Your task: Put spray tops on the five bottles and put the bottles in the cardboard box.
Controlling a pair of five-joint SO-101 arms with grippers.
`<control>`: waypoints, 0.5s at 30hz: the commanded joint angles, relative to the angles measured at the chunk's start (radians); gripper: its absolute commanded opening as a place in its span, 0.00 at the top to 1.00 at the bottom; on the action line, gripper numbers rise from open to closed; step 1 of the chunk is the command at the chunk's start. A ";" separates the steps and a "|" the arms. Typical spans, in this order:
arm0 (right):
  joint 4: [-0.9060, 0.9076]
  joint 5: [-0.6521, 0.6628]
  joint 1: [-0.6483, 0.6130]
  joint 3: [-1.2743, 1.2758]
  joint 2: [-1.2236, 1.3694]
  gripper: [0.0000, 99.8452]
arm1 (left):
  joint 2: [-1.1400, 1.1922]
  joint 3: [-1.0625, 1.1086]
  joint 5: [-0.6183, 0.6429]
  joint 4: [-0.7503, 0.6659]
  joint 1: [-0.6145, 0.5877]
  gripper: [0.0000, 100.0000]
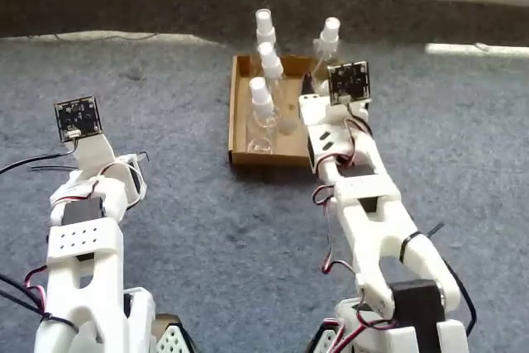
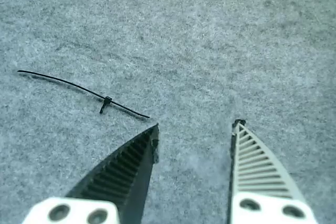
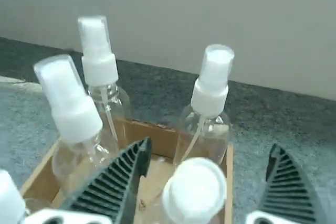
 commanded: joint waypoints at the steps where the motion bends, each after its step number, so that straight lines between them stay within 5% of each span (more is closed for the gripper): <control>1: 0.143 0.008 -0.004 -0.119 -0.142 0.71 | -0.007 -0.004 0.005 -0.020 -0.007 0.79; 12: 0.527 0.008 -0.002 -0.134 -0.555 0.71 | -0.007 -0.004 0.002 -0.023 -0.008 0.79; 15: 0.625 0.011 -0.002 -0.082 -0.684 0.79 | -0.007 -0.002 0.002 -0.020 -0.008 0.79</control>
